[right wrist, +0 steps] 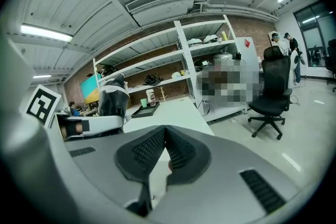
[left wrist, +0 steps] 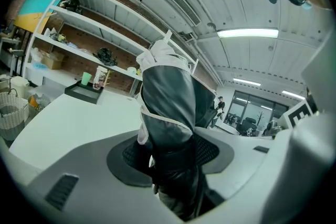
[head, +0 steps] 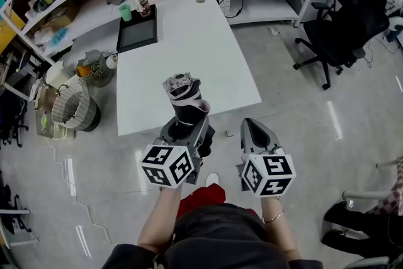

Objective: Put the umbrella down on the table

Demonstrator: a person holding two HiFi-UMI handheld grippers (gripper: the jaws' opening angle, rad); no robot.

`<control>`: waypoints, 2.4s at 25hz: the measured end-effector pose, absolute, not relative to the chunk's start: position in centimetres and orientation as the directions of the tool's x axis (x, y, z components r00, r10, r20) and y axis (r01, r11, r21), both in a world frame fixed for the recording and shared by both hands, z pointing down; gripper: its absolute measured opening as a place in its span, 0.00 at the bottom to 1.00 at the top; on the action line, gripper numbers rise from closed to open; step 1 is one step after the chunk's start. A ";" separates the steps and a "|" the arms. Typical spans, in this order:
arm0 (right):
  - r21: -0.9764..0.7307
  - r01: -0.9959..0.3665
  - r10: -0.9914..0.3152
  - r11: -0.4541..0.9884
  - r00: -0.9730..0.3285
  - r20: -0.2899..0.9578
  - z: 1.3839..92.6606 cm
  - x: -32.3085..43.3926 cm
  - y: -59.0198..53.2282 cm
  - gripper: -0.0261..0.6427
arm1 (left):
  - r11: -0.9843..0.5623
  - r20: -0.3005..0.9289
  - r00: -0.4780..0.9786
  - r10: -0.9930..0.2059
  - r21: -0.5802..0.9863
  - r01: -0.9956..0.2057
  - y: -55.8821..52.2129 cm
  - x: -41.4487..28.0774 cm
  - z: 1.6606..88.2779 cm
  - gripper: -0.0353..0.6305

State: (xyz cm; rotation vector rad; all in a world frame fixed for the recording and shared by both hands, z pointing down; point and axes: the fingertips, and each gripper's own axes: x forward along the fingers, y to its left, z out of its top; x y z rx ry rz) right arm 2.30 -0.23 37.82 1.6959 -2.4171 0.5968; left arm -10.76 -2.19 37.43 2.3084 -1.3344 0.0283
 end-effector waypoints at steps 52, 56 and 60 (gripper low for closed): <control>-0.190 -0.923 -0.854 0.334 -0.382 0.353 39.6 4.8 -29.8 0.07 | -0.316 0.438 0.463 -0.771 0.369 -0.874 -30.8 -9.0 43.5 0.37; -0.193 -0.922 -0.847 0.335 -0.384 0.367 40.4 5.1 -31.3 0.07 | -0.315 0.460 0.468 -0.755 0.372 -0.873 -32.2 -8.2 44.7 0.37; -0.193 -0.922 -0.840 0.337 -0.387 0.380 41.2 5.1 -32.7 0.07 | -0.305 0.482 0.466 -0.742 0.376 -0.875 -33.6 -7.9 45.7 0.37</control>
